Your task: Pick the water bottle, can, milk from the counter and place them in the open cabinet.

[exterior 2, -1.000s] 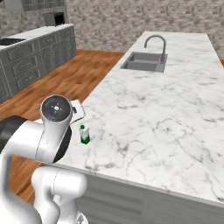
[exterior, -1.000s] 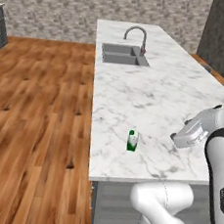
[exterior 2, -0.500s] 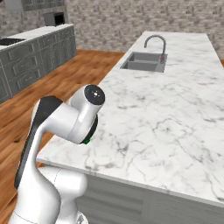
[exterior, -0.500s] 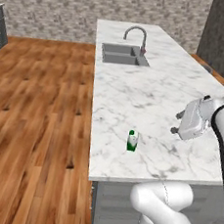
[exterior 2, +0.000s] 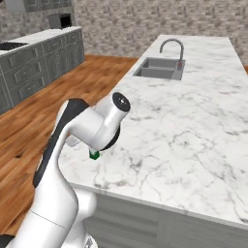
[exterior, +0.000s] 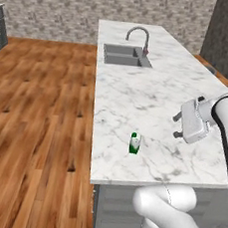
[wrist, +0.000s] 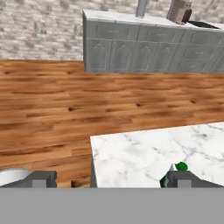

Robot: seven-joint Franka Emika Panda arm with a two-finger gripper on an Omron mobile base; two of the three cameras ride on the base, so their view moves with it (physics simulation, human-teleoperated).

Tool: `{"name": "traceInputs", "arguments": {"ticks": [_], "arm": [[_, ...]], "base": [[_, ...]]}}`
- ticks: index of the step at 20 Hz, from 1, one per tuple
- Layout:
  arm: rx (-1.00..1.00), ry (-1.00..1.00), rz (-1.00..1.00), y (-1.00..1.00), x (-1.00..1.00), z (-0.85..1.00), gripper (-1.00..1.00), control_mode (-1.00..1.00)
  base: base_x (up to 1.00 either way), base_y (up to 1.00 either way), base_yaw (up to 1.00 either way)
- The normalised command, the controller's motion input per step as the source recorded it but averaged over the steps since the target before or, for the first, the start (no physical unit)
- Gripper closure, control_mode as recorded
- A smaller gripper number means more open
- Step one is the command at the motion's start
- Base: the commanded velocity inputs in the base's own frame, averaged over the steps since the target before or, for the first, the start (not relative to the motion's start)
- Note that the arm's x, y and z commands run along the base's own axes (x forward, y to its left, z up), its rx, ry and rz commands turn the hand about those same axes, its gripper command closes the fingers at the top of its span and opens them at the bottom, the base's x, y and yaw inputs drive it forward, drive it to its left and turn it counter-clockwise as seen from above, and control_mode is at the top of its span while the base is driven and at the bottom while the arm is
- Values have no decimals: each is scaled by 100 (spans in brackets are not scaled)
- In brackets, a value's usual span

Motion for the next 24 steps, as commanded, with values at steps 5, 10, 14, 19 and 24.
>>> {"name": "traceInputs", "arguments": {"ticks": [5,10,14,19,24], "arm": [[-3,-7,0,0,1,-36,-100,-100],[-1,-5,0,0,14,-55,-100,-100],[0,-1,0,0,28,-52,-100,-100],[0,0,0,0,40,-33,-100,-100],[0,2,0,-9,49,-14,-100,-100]], "base": [[0,0,0],[0,0,0],[0,0,0],[0,0,0],[0,0,0]]}}
